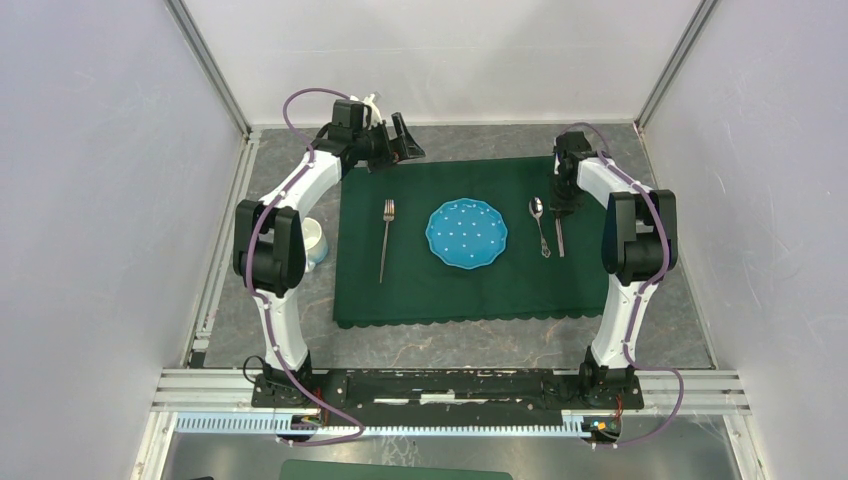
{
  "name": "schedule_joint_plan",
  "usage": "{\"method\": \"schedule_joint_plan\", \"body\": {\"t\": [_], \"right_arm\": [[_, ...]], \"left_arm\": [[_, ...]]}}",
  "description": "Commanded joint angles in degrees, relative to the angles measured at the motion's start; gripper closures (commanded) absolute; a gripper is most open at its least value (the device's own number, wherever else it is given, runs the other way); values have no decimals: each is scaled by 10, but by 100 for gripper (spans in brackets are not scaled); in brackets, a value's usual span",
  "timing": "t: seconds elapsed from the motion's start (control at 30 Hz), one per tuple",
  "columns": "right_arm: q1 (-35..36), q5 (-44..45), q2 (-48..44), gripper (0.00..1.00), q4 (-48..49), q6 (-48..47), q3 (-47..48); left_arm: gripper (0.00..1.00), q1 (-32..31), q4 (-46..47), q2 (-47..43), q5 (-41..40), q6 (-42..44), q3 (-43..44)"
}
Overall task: Set the dinner table for one person
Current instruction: Place the knife on the napkin.
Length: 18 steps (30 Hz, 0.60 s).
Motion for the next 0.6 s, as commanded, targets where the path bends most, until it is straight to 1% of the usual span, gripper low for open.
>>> {"method": "schedule_joint_plan", "body": {"t": [0.0,0.1,0.13,0.2,0.3,0.33,0.37,0.43,0.57], "right_arm": [[5,-4,-1,100,12,-5,-8],[5,-4,0,100,11,-7,-13],[4,-2,0,98,10,-8,-14],[4,4,-1,83,8,-6,-14],[5,9,-7,45,8,-5,-13],[5,9,-8,37,8,-5,-11],[5,8,-9,33,5,-6,-8],[5,7,-11,30,0,-7,-3],[7,3,-19,28,-10,-8,3]], "left_arm": [[0,2,20,4,6,-33,27],[0,2,20,4,5,-33,28],[0,2,19,5,5,-33,28],[0,2,20,4,5,-34,28],[0,2,20,4,5,-34,29],[0,2,19,4,5,-34,30],[0,2,20,5,6,-34,30],[0,2,20,5,5,-35,30],[0,2,20,4,5,-35,29]]}}
